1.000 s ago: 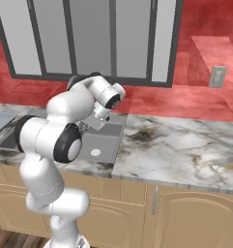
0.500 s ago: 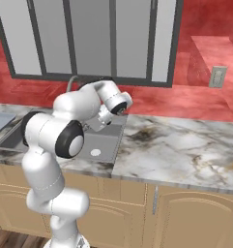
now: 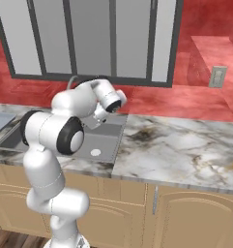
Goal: Take the fish out of the fridge, briefly rinse it in the sink, and place it on the tray next to the sink.
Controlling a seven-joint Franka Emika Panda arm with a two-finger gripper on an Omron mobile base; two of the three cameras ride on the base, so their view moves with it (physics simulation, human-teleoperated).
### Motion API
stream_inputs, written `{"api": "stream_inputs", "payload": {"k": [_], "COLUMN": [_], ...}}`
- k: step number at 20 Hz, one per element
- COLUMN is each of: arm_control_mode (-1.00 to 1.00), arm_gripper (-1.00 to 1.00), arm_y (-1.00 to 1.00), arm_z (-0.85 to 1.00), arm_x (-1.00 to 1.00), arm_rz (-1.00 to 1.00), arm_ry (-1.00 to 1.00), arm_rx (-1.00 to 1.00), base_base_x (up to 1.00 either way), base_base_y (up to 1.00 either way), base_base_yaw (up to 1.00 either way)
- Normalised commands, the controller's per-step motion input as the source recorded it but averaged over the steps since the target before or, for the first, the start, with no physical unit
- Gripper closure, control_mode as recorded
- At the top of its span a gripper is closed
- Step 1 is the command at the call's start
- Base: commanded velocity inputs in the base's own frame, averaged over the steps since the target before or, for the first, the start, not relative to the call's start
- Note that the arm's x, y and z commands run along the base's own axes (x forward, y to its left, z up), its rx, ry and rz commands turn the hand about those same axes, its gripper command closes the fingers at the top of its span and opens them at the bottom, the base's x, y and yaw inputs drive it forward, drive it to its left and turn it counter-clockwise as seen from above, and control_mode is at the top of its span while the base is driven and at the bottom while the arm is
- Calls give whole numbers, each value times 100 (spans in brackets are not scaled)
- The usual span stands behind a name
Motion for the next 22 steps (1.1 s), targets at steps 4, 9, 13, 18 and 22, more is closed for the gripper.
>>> {"api": "stream_inputs", "payload": {"k": [4,9,13,18,22], "arm_control_mode": [-100,-100,-100,-100,-100], "arm_gripper": [100,100,100,100,100], "arm_y": [44,30,1,0,0], "arm_z": [0,-17,-39,-25,-7], "arm_x": [18,9,0,11,31], "arm_rz": [0,0,0,-1,-2], "arm_ry": [3,5,5,1,0], "arm_rx": [-8,-5,-1,0,0], "base_base_x": [0,0,0,0,0], "base_base_y": [0,0,0,0,0], "base_base_yaw": [0,0,0,0,0]}}
